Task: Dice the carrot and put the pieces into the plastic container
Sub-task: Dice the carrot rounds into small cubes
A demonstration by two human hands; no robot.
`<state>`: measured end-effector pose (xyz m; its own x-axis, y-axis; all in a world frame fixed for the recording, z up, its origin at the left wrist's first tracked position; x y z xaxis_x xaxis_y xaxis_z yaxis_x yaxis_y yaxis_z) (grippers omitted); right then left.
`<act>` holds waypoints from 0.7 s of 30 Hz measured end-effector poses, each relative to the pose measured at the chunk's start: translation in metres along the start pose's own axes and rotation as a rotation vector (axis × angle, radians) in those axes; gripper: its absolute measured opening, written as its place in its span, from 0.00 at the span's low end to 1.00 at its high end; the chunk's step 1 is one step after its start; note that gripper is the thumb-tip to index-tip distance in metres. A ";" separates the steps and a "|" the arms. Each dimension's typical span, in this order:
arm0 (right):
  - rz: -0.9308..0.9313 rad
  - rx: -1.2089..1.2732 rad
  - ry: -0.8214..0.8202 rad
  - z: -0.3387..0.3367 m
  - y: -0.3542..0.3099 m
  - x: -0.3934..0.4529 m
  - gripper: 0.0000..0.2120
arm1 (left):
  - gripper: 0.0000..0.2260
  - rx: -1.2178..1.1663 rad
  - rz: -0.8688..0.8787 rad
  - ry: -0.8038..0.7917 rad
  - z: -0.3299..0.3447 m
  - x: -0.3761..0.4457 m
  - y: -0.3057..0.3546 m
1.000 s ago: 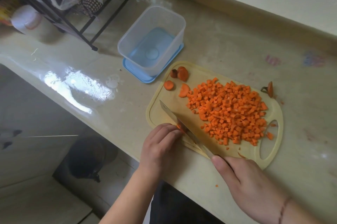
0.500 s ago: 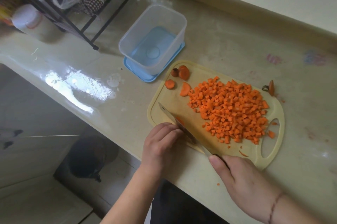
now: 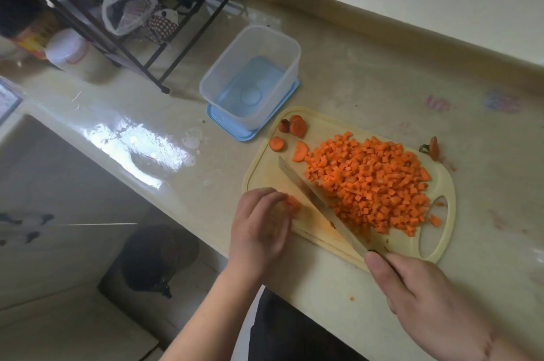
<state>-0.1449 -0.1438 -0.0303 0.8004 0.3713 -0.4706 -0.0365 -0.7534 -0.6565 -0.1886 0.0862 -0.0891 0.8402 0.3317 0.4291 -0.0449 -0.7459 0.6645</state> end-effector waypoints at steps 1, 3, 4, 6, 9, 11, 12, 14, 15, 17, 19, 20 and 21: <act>0.004 0.002 0.015 -0.002 0.002 0.001 0.40 | 0.10 0.021 -0.038 -0.017 0.001 0.004 0.002; 0.014 0.012 0.018 -0.004 0.005 0.001 0.43 | 0.13 0.052 -0.084 -0.060 0.003 0.010 0.004; 0.017 0.007 0.017 -0.005 0.006 0.001 0.44 | 0.14 0.062 -0.085 -0.078 0.004 0.011 0.005; 0.025 -0.010 0.010 -0.006 0.008 0.001 0.46 | 0.13 0.074 -0.079 -0.090 0.006 0.012 0.006; 0.038 -0.007 -0.011 -0.006 0.008 -0.001 0.46 | 0.12 0.082 -0.095 -0.086 0.009 0.014 0.008; 0.035 -0.006 -0.011 -0.006 0.009 -0.002 0.45 | 0.12 0.107 -0.076 -0.091 0.010 0.014 0.009; 0.030 -0.008 -0.008 -0.006 0.009 -0.003 0.44 | 0.12 0.133 -0.050 -0.093 0.010 0.015 0.009; 0.025 -0.012 -0.002 -0.007 0.009 -0.003 0.42 | 0.11 0.174 -0.001 -0.087 0.009 0.016 0.009; 0.025 -0.014 -0.006 -0.007 0.009 -0.003 0.43 | 0.11 0.177 0.008 -0.079 0.009 0.017 0.009; 0.029 -0.021 -0.008 -0.009 0.010 -0.004 0.46 | 0.10 0.175 0.006 -0.068 0.010 0.020 0.010; 0.039 -0.014 -0.004 -0.012 0.009 -0.004 0.46 | 0.09 0.187 0.000 -0.096 0.016 0.022 0.010; 0.044 -0.008 -0.003 -0.013 0.008 -0.004 0.46 | 0.09 0.190 -0.010 -0.127 0.020 0.022 0.009; 0.046 -0.005 -0.001 -0.014 0.007 -0.005 0.46 | 0.08 0.188 -0.021 -0.156 0.023 0.021 0.007</act>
<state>-0.1403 -0.1588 -0.0247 0.7972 0.3366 -0.5012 -0.0707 -0.7724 -0.6312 -0.1587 0.0750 -0.0893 0.9139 0.2655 0.3071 0.0622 -0.8391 0.5404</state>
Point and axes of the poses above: each hand's wrist, its own x-axis towards the middle knuckle, its own z-axis out of the palm, y = z × x, the point moved 4 cm from there along x, towards the middle knuckle, and after that the axes turned 3 degrees about y, right-handed, at the moved point
